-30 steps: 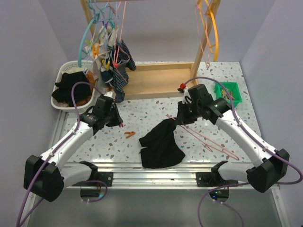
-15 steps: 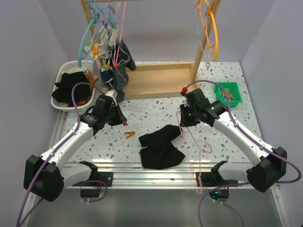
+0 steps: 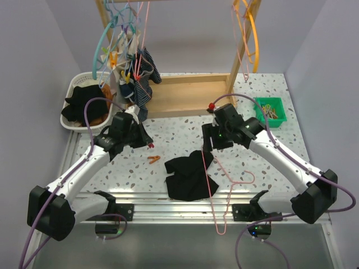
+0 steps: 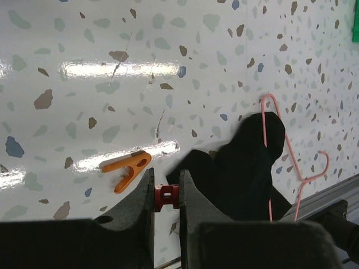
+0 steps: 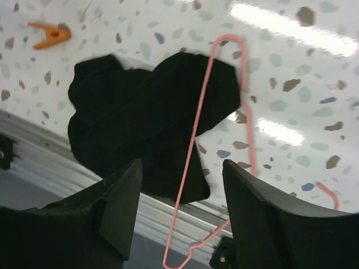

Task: Remove the underwear clipped to the hanger
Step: Place the hanger at the center of the board, then place the clamp at the center of the board.

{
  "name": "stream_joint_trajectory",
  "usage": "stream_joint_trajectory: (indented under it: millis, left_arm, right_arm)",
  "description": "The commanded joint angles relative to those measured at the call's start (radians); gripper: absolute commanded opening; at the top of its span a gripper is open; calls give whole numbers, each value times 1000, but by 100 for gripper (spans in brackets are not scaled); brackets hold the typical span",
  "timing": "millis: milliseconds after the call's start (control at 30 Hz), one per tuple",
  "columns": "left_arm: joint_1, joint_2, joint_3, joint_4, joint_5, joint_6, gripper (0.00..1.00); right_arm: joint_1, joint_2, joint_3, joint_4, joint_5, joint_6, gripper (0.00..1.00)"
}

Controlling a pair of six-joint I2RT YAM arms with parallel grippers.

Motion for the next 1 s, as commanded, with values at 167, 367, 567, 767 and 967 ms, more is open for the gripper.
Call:
stream_joint_trajectory:
  millis: [167, 367, 567, 767, 967]
  left_arm:
    - [-51, 21, 31, 150, 276, 80, 6]
    - [-273, 267, 194, -23, -29, 175, 0]
    - [-261, 393, 194, 13, -233, 141, 0]
    - [-266, 544, 315, -6, -240, 193, 20]
    - [-270, 500, 315, -46, -183, 238, 100]
  right_arm:
    - [157, -13, -84, 41, 18, 121, 68]
    - [155, -99, -103, -52, 197, 246, 72]
    - [154, -177, -121, -91, 179, 286, 73]
    - [154, -234, -155, -124, 175, 303, 75]
    - [154, -265, -149, -192, 204, 315, 82]
